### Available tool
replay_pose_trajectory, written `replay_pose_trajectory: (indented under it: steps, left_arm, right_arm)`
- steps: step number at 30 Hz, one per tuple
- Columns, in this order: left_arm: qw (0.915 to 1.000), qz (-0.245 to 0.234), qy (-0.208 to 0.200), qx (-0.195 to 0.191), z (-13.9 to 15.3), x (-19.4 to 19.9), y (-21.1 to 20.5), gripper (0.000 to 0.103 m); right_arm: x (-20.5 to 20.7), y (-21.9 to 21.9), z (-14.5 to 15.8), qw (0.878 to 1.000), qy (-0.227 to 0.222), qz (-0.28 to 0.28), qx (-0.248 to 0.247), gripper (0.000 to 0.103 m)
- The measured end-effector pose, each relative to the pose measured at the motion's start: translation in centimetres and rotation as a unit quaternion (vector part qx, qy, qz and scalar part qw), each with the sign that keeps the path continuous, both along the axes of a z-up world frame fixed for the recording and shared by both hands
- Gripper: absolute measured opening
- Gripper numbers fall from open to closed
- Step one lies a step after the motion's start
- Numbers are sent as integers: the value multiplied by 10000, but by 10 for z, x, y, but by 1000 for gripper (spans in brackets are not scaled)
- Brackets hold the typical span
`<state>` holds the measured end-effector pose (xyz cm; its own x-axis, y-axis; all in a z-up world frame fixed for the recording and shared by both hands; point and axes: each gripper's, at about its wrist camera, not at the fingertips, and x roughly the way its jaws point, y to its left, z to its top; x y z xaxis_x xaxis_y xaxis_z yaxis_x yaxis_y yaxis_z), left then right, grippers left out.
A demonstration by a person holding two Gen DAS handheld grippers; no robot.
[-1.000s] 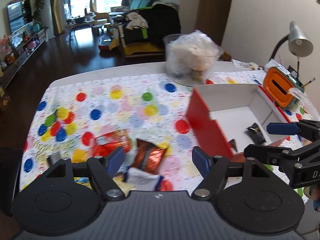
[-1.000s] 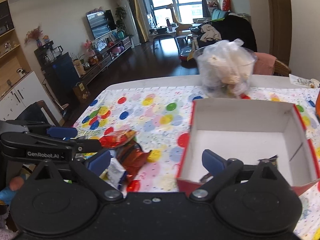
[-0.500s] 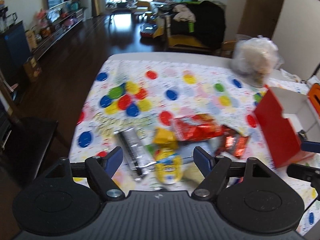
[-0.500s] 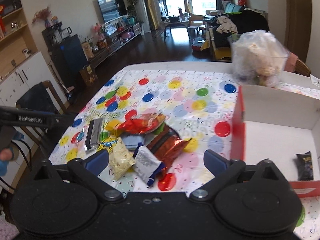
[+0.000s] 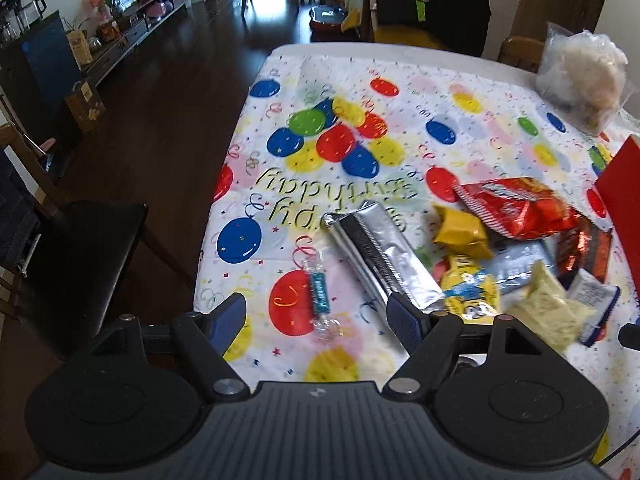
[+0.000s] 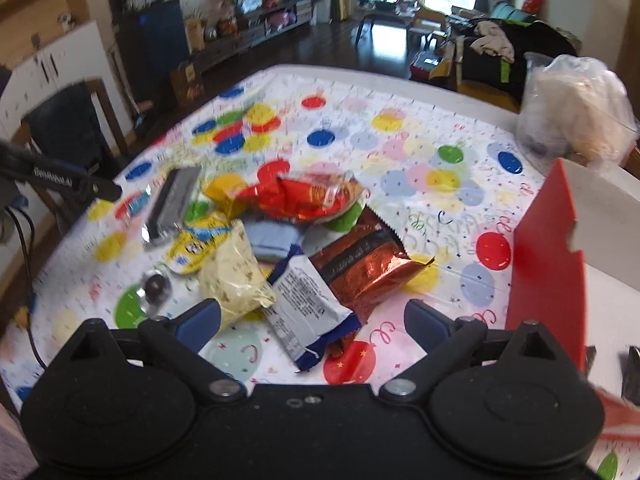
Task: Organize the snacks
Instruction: 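Move both open tools back over the snack pile, then grasp the blue-wrapped candy with the left tool while the right tool grasps the white-blue packet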
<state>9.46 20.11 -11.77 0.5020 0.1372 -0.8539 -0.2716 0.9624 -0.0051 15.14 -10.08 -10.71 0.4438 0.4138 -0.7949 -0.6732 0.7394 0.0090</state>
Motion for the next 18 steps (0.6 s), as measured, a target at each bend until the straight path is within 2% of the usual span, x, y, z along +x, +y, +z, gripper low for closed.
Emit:
replay_pose_trajectory:
  steps: [8,15,18]
  left_arm:
    - [9997,119,214,-26,-24,15,13,77]
    - [9997,24,246,33,-35,20,14,75]
    - [9997,-21,241,29,-37,23,14,67]
  right_arm:
    - [13,18,-27,9979,113,230,-591,86]
    - [13,25,-39,9978,286,112,-594,84]
    - [14,28,-41,9979,379,24,-519,83]
